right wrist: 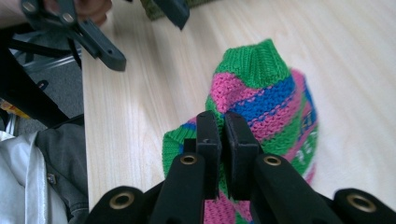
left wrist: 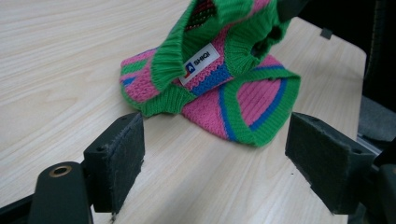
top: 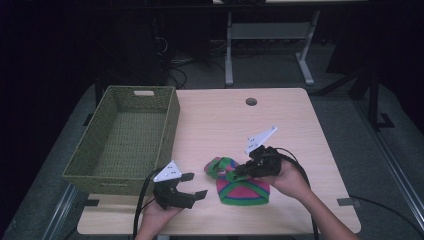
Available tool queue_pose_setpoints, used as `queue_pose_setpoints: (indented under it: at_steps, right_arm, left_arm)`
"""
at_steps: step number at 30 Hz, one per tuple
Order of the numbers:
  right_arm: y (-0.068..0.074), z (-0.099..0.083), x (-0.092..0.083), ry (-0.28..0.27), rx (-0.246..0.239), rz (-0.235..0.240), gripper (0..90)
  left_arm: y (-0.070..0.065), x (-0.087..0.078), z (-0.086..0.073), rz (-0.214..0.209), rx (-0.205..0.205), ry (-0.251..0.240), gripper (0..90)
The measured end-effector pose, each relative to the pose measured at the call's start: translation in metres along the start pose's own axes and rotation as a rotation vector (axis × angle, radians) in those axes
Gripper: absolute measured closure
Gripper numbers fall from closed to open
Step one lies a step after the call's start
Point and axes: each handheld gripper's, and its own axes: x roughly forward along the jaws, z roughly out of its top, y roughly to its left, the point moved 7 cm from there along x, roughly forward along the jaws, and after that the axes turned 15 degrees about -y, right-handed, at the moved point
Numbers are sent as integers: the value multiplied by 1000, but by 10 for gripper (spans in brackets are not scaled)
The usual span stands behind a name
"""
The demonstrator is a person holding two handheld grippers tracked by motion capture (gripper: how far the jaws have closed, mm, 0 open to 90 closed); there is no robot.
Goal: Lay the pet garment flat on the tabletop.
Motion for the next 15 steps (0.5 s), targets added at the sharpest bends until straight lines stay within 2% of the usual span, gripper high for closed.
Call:
queue_pose_setpoints:
  at_steps: [2,7,11,15]
  right_arm:
    - [0,3,-3,-10,0,14,852]
    - [-5,13,-16,-30,-17,22,852]
    - [-6,17,-21,-34,-31,26,852]
    - [-6,19,-28,-57,-42,40,852]
  left_arm:
    - [-1,1,2,-5,-11,-16,197]
    - [-3,1,7,-2,14,-26,197]
    - [-1,5,12,2,8,-39,199]
    - [0,14,13,-3,13,-21,199]
